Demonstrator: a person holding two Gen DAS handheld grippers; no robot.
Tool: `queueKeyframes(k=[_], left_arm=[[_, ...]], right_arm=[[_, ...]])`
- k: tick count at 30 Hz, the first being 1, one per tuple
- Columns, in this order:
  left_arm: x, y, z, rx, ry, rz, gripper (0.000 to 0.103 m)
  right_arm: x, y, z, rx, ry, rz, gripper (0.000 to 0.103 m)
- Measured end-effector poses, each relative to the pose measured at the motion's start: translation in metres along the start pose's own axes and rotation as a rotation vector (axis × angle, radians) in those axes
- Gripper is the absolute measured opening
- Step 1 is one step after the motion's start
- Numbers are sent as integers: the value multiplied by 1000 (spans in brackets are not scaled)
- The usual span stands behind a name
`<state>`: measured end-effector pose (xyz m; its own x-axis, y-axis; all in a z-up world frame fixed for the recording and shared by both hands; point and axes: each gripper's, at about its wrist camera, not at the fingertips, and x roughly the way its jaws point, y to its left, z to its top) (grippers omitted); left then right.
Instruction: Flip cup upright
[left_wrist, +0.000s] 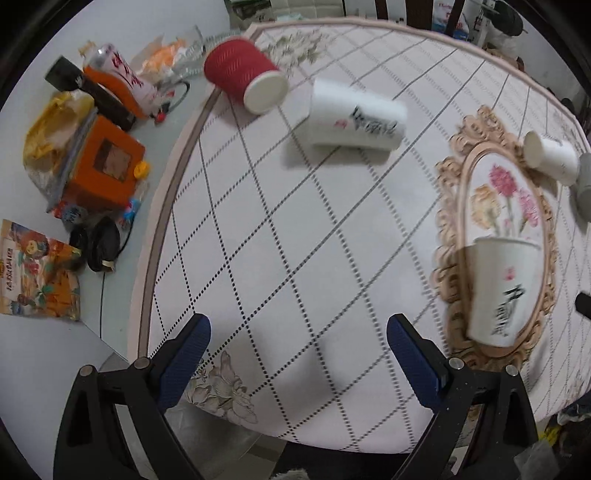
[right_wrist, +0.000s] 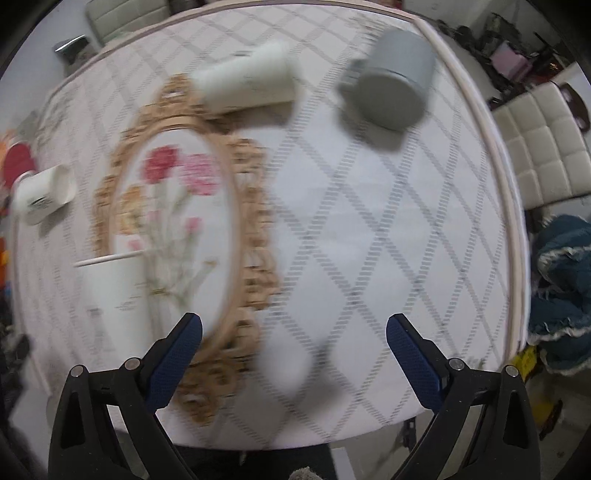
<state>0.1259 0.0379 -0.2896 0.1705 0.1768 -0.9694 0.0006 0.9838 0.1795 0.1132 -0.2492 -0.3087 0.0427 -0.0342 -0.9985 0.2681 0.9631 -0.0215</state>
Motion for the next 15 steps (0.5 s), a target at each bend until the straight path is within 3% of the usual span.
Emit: queueKeyframes(k=[10, 15], left_arm=[[34, 11, 7, 21, 35, -63, 98], [37, 11, 11, 37, 35, -81, 98]], right_arm=[[3, 97, 7, -89, 45, 43, 94], [21, 117, 13, -92, 104, 44, 80]])
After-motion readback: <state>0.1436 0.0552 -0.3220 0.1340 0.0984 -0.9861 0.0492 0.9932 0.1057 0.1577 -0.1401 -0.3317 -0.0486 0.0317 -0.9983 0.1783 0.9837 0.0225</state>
